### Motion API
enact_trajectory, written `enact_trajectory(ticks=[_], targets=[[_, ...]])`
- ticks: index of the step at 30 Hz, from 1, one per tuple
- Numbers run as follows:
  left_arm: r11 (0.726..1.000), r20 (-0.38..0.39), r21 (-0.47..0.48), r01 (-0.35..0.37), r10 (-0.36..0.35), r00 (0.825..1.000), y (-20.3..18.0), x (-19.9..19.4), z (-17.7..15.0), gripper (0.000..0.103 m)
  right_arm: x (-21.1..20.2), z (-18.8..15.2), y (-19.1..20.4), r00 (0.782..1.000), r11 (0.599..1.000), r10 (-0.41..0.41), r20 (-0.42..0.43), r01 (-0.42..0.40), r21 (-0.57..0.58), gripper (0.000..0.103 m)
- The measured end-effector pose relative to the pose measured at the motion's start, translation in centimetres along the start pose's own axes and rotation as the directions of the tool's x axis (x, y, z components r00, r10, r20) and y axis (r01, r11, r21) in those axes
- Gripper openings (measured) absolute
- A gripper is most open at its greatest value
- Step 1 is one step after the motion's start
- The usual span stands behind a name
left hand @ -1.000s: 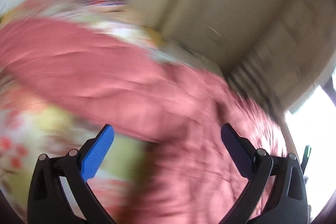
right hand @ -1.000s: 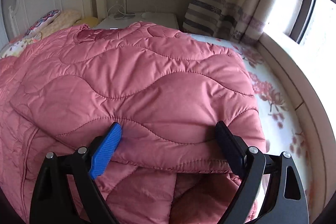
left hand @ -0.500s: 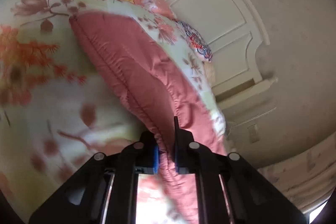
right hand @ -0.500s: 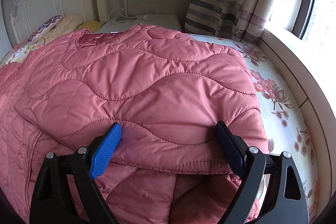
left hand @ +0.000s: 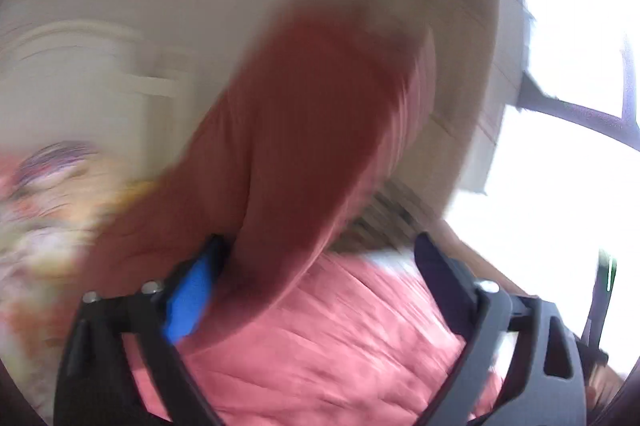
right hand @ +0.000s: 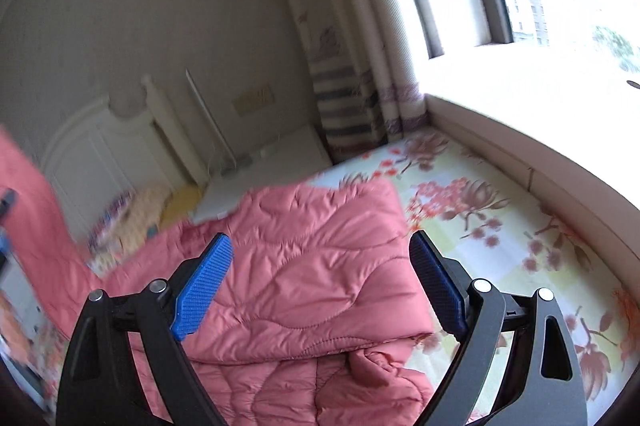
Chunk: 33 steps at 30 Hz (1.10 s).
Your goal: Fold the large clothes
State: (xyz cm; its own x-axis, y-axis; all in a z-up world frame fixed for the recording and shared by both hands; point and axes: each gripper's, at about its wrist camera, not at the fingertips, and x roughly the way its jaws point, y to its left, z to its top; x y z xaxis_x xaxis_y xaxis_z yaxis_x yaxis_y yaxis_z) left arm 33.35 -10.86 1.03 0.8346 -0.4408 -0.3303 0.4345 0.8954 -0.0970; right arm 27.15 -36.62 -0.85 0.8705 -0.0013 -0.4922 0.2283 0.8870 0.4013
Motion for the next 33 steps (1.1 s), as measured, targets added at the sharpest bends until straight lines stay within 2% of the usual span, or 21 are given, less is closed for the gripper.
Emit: enact_trajectory(ticks=[1,3,6,8,10,12,14,15,16,18,19,20,21,22,24,28,29,30,31,32,33], targets=[[0.995,-0.045,0.096,0.038,-0.034,0.998,-3.0,1.0,-1.4,0.095,-1.0,0.2,-0.4,1.000,1.000,-0.001,0.023,0.001,0.008,0.086],[0.947,-0.117,0.308,0.087,-0.053,0.992,-8.5,2.1,-5.0,0.095,-2.1,0.6,-1.0,0.999,1.000,-0.020,0.031,0.020,-0.002,0.086],[0.899,-0.142,0.425,0.109,-0.053,0.988,-10.9,1.6,-8.4,0.095,-2.9,0.7,-2.2,0.998,0.998,-0.061,0.012,0.061,-0.029,0.087],[0.903,-0.146,0.420,0.089,-0.029,0.989,-9.6,0.7,-9.4,0.095,-2.8,0.4,-3.0,0.997,0.997,-0.070,-0.011,0.070,-0.019,0.087],[0.937,-0.156,0.346,0.051,0.004,0.988,-6.7,-0.6,-9.4,0.095,-2.3,0.0,-3.5,0.997,0.998,-0.068,-0.044,0.068,0.009,0.087],[0.982,-0.147,0.188,-0.032,0.061,0.987,-1.9,-1.2,-9.0,0.095,-1.5,-0.6,-3.4,0.996,0.999,-0.037,-0.076,0.040,0.037,0.087],[0.989,-0.129,0.011,-0.146,0.146,0.981,3.6,-3.1,-9.1,0.096,-1.0,-1.1,-2.3,0.994,1.000,0.009,-0.112,-0.006,0.026,0.087],[0.967,-0.125,-0.116,-0.227,0.213,0.969,7.0,-3.8,-9.4,0.096,-0.6,-1.3,-1.5,0.991,1.000,0.030,-0.133,-0.029,0.006,0.087],[0.929,-0.132,-0.228,-0.292,0.267,0.954,10.2,-4.7,-9.3,0.096,-0.4,-1.6,-0.7,0.987,0.999,0.042,-0.153,-0.045,-0.016,0.087],[0.833,-0.166,-0.397,-0.386,0.348,0.923,14.5,-5.8,-10.1,0.096,0.5,-2.1,1.6,0.976,0.993,0.073,-0.205,-0.090,-0.073,0.086],[0.764,-0.186,-0.483,-0.427,0.387,0.903,16.7,-6.5,-11.0,0.095,1.0,-2.3,2.6,0.969,0.989,0.088,-0.229,-0.112,-0.092,0.086],[0.699,-0.200,-0.539,-0.471,0.437,0.877,18.2,-7.1,-11.9,0.095,1.5,-2.6,3.4,0.963,0.986,0.098,-0.250,-0.127,-0.103,0.086],[0.661,-0.205,-0.557,-0.502,0.476,0.855,18.9,-7.6,-12.5,0.095,2.0,-2.9,4.3,0.956,0.983,0.107,-0.273,-0.143,-0.115,0.086],[0.642,-0.208,-0.565,-0.518,0.498,0.842,19.9,-8.6,-12.3,0.095,2.7,-3.3,5.3,0.947,0.979,0.114,-0.300,-0.159,-0.130,0.085],[0.624,-0.209,-0.579,-0.524,0.508,0.836,20.5,-9.1,-12.4,0.096,4.2,-4.1,6.8,0.930,0.973,0.115,-0.350,-0.177,-0.150,0.084],[0.617,-0.221,-0.583,-0.529,0.506,0.834,20.7,-9.0,-12.8,0.096,7.2,-5.9,8.4,0.903,0.969,0.060,-0.426,-0.155,-0.194,0.077],[0.618,-0.227,-0.582,-0.528,0.500,0.835,20.5,-9.1,-13.0,0.096,7.8,-6.3,8.6,0.901,0.968,0.052,-0.431,-0.151,-0.200,0.061],[0.620,-0.235,-0.579,-0.529,0.493,0.837,20.6,-8.9,-13.0,0.096,8.0,-6.7,8.9,0.902,0.966,0.051,-0.428,-0.154,-0.209,0.037],[0.622,-0.236,-0.577,-0.529,0.493,0.838,20.1,-9.0,-13.0,0.096,8.0,-6.9,9.2,0.905,0.964,0.053,-0.422,-0.157,-0.216,0.030],[0.623,-0.237,-0.575,-0.530,0.493,0.837,20.1,-9.0,-12.8,0.097,7.7,-6.8,9.3,0.915,0.964,0.039,-0.401,-0.140,-0.226,0.016],[0.623,-0.242,-0.573,-0.532,0.492,0.836,20.0,-9.0,-12.8,0.098,7.2,-6.5,9.5,0.930,0.964,0.033,-0.367,-0.126,-0.233,0.013]])
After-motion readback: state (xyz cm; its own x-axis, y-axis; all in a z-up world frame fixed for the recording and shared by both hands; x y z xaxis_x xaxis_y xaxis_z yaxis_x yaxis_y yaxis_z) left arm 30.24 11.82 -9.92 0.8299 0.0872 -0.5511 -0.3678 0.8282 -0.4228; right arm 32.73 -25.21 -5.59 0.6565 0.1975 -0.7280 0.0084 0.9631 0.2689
